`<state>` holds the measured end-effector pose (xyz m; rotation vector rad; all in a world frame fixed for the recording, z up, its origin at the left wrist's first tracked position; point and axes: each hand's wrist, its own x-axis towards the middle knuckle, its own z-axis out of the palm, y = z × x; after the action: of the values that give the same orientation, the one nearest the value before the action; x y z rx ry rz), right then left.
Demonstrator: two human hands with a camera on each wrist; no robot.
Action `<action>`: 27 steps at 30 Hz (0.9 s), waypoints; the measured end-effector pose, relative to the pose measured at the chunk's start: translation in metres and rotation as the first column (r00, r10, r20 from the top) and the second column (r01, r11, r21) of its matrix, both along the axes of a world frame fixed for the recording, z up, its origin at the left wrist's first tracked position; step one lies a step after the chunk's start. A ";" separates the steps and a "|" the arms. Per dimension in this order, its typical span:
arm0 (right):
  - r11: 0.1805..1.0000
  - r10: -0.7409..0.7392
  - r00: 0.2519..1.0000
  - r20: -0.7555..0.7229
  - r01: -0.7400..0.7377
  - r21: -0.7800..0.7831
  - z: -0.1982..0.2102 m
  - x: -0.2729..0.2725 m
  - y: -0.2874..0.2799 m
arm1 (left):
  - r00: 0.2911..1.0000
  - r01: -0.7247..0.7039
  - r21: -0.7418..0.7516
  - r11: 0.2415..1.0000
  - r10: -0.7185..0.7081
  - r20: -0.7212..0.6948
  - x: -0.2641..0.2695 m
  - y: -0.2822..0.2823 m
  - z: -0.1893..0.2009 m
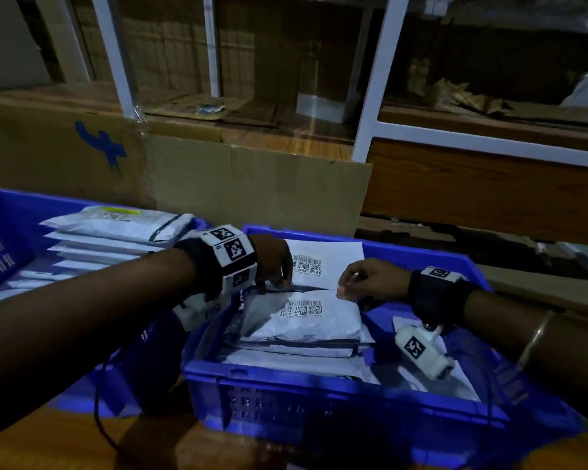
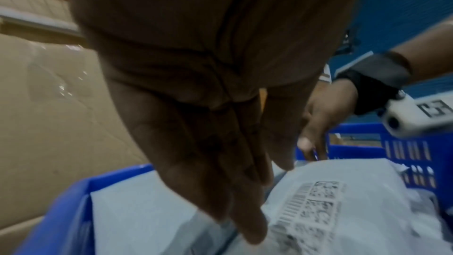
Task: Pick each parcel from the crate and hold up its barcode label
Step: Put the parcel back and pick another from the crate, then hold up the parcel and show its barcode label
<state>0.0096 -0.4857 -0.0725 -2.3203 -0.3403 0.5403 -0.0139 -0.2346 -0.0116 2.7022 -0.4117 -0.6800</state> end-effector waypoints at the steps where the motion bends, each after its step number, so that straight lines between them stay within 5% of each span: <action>1: 1.000 -0.015 1.000 -0.013 0.015 0.004 0.002 0.001 -0.008 | 1.000 0.002 0.015 1.000 -0.002 -0.021 0.000 -0.004 -0.004; 8: 0.982 -0.020 0.986 -0.166 -0.012 -0.188 -0.009 0.004 -0.051 | 0.997 0.020 0.117 0.993 -0.012 -0.076 0.000 -0.020 -0.021; 17: 0.997 0.008 0.880 -0.475 -0.044 -0.066 -0.066 0.003 -0.034 | 0.958 -0.169 0.027 0.985 0.171 -0.232 0.000 -0.028 -0.032; 21: 0.999 0.010 0.868 -0.497 -0.027 -0.027 -0.078 0.008 -0.031 | 0.949 -0.205 -0.042 0.978 0.188 -0.253 0.000 -0.025 -0.034; 27: 0.997 0.078 0.900 -0.428 -0.073 0.026 -0.085 0.009 -0.030 | 0.957 -0.150 0.085 0.985 0.166 -0.238 -0.003 -0.030 -0.029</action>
<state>0.0189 -0.5156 -0.1573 -2.1092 -0.2186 1.0630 -0.0166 -0.2644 -0.0404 2.6305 -0.1117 -0.9799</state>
